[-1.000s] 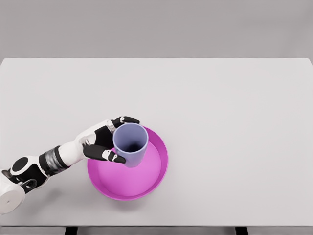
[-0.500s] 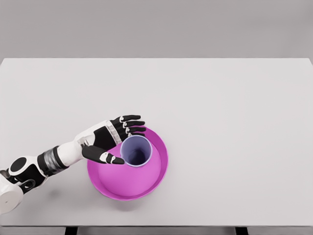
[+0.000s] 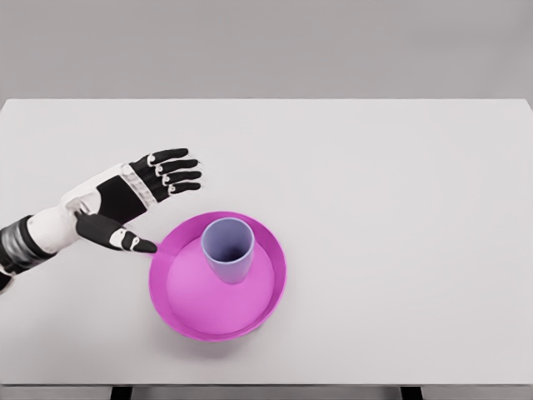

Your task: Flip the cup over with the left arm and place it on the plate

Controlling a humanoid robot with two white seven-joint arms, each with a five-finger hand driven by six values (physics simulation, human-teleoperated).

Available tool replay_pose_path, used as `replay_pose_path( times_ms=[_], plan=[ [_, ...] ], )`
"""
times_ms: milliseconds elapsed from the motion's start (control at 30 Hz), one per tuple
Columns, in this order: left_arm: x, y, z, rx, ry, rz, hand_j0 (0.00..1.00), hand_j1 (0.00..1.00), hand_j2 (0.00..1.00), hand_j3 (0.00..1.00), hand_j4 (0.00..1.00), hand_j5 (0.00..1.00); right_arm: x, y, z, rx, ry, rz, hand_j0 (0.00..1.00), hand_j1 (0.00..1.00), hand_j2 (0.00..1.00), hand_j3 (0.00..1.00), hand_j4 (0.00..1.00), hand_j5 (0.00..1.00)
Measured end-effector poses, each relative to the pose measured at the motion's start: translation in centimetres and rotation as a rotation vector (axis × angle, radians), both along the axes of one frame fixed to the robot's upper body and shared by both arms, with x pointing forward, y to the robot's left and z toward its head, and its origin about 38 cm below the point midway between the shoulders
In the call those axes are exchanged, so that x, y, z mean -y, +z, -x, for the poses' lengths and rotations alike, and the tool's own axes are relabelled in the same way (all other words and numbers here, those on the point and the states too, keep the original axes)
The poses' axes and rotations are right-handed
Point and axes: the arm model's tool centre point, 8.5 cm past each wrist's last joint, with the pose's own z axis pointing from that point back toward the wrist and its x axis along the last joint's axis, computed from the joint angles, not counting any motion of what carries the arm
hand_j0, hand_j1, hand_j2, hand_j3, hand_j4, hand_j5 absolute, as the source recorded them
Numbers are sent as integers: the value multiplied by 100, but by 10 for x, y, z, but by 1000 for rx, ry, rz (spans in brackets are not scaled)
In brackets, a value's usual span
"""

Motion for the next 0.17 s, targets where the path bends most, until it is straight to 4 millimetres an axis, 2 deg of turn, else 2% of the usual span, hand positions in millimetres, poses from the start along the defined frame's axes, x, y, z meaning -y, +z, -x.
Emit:
replay_pose_path(
  times_ms=[167],
  plan=[
    [-36,25,0,45,56,-84,100,100,100,100,100,100,0,0,0,0,0,0,100,100,100,100,100,100]
  ],
)
